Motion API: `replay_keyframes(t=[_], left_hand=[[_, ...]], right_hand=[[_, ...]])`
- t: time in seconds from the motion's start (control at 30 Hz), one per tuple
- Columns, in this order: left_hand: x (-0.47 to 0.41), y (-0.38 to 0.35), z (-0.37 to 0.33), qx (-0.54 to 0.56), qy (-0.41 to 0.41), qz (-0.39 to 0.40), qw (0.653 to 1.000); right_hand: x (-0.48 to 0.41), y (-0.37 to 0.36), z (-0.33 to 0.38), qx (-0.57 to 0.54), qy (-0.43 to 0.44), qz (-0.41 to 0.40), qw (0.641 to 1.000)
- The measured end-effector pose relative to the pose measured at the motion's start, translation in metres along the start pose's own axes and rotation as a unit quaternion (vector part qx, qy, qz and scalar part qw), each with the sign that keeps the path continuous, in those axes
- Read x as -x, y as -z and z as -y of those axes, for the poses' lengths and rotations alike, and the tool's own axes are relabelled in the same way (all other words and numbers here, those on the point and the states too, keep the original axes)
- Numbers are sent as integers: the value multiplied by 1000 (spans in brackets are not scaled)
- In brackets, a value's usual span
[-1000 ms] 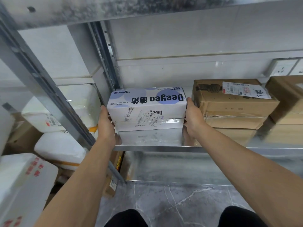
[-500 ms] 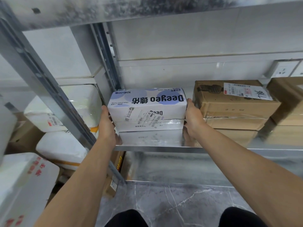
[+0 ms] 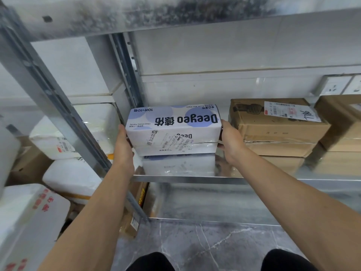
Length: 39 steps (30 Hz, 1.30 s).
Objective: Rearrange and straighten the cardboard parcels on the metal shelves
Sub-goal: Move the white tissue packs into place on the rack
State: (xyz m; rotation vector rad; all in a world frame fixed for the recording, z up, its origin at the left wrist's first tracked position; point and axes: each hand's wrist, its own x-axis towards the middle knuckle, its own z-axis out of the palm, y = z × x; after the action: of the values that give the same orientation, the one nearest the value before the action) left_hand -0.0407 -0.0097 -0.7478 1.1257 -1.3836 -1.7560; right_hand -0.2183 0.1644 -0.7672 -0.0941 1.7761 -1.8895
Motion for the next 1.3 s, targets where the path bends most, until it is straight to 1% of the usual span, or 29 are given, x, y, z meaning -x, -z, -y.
replay_keyframes(t=[0.27,0.57,0.77,0.93,1.1,1.3], left_hand=[[-10,10,6,10,-4,9,1000],[-20,14,9,24,-13,6,1000],[-23,15,9,42,6,33,999],[-23,16,11,34,15,48,998],[-28,17,13,18,0,32,999],[-28,16,13,24,-6,31,999]], right_hand=[[2,0,4,25,20,1,999],[0,-1,7,-6,30,-26,999],[-1,-4,8,-2,44,-24,999],[-3,-5,6,-15,38,-20,999],[-3,-7,3,-24,29,-31,999],[0,-8,3,-23,25,-35,999]])
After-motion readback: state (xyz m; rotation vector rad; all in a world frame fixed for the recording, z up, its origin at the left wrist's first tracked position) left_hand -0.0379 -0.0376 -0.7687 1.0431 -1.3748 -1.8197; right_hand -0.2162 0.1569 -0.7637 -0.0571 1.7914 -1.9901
